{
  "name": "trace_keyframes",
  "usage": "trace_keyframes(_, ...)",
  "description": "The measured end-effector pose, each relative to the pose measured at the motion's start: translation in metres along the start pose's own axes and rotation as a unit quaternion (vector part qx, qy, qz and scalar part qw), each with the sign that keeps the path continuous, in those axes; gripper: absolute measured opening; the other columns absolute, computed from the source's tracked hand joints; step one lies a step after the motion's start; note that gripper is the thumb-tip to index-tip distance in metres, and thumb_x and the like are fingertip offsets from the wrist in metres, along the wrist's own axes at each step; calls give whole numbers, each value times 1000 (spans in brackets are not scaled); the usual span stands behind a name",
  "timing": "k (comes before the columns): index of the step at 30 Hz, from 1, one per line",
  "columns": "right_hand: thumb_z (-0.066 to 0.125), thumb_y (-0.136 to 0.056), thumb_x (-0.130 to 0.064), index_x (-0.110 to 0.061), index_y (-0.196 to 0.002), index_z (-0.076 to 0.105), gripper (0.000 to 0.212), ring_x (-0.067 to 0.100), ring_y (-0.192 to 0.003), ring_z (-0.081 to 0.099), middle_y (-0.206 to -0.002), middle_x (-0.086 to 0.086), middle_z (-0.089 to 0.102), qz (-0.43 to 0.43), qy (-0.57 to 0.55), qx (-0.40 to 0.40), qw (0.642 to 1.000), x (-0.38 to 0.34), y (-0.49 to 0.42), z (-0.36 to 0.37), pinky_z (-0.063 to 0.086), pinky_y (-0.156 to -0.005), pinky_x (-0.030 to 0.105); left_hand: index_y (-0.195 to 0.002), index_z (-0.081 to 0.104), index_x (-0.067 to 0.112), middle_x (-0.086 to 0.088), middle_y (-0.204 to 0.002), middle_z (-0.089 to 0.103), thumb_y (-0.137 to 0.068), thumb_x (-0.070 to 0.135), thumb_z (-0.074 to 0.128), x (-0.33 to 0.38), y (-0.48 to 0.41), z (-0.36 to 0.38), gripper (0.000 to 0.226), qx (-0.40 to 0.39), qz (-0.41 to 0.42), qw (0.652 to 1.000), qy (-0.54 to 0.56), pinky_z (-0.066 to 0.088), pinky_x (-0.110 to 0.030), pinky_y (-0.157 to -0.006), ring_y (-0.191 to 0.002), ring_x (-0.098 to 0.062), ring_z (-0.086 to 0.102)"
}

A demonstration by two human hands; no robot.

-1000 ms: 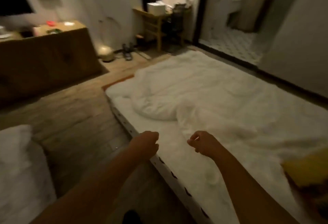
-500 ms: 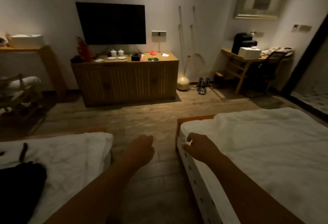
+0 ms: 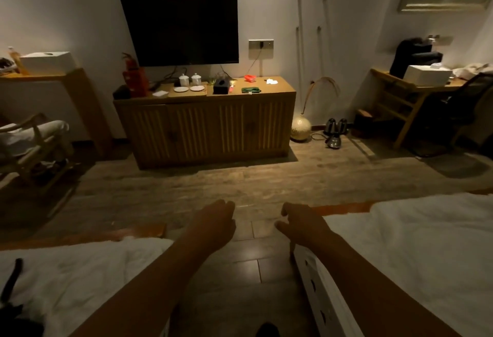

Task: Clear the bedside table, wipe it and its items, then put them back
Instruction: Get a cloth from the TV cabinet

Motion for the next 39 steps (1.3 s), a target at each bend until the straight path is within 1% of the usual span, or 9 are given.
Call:
trace_keyframes(5,57,-89,-50,-20,-118,55,42,22,-105,57,-118,5,61,-20,26,-8,999,8,-152,-26,47,-83,34,-125,51,18,-4,-120,57,-96,28,47,-19,-144,-4,31,-16,-32,999,0,49,-35,-90,-107,-21,56)
trace_keyframes(9,58,-88,-49,-20,-119,55,43,23,-108,57,-122,5,61,-23,34,-14,999,7,-271,-51,48,-85,35,-121,53,18,-4,-120,58,-96,30,48,-31,-261,-13,29,-20,-31,999,-5,47,-34,-88,-106,-21,56)
trace_keyframes(15,60,-86,-51,-23,-120,55,44,20,-104,59,-120,2,62,-11,35,-9,999,6,-406,-69,47,-78,31,-125,53,20,-2,-123,58,-94,34,51,-54,-406,-15,34,-16,-45,999,-2,49,-35,-92,-109,-20,56)
trace_keyframes(20,60,-89,-48,-20,-126,55,46,20,-112,58,-126,4,61,-13,39,-21,999,10,-560,-82,47,-86,31,-123,57,22,-1,-120,61,-92,35,54,-98,-555,-4,33,-17,-45,999,11,49,-32,-86,-106,-18,59)
trace_keyframes(23,59,-91,-45,-19,-129,55,47,20,-114,57,-130,3,60,-14,29,-24,999,9,-643,-96,47,-90,31,-123,56,22,-1,-120,61,-92,35,54,-125,-643,-7,33,-28,-32,999,24,48,-32,-87,-107,-19,58)
trace_keyframes(26,58,-92,-44,-21,-131,54,45,17,-115,57,-131,2,59,20,3,-33,999,13,-717,-105,48,-93,30,-118,57,23,0,-116,61,-92,34,54,-149,-731,-11,28,-41,-35,998,43,48,-30,-83,-101,-17,59)
trace_keyframes(31,60,-91,-41,-21,-118,58,34,15,-102,59,-114,0,63,33,-17,-46,998,17,-837,-131,50,-85,28,-108,58,23,2,-97,61,-93,31,52,-169,-869,-31,18,-46,-14,998,51,53,-31,-77,-84,-13,58)
trace_keyframes(35,62,-90,-36,-23,-110,61,24,13,-90,60,-101,-2,64,40,-48,-45,997,26,-939,-147,51,-77,28,-101,55,24,6,-83,54,-93,30,52,-181,-969,-30,10,-66,8,997,48,45,-25,-63,-72,-10,53)
trace_keyframes(39,63,-90,-36,-24,-112,59,26,11,-89,61,-101,-3,63,32,-67,-62,995,49,-1056,-151,55,-79,30,-101,57,26,6,-86,58,-93,30,52,-195,-1078,-13,10,-72,1,996,54,51,-26,-66,-74,-9,57)
Point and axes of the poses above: each hand's wrist, its own y-axis away from the middle knuckle, its own z-axis out of the palm, x = y × z, the point moved 3 cm from there along -y, towards the middle knuckle
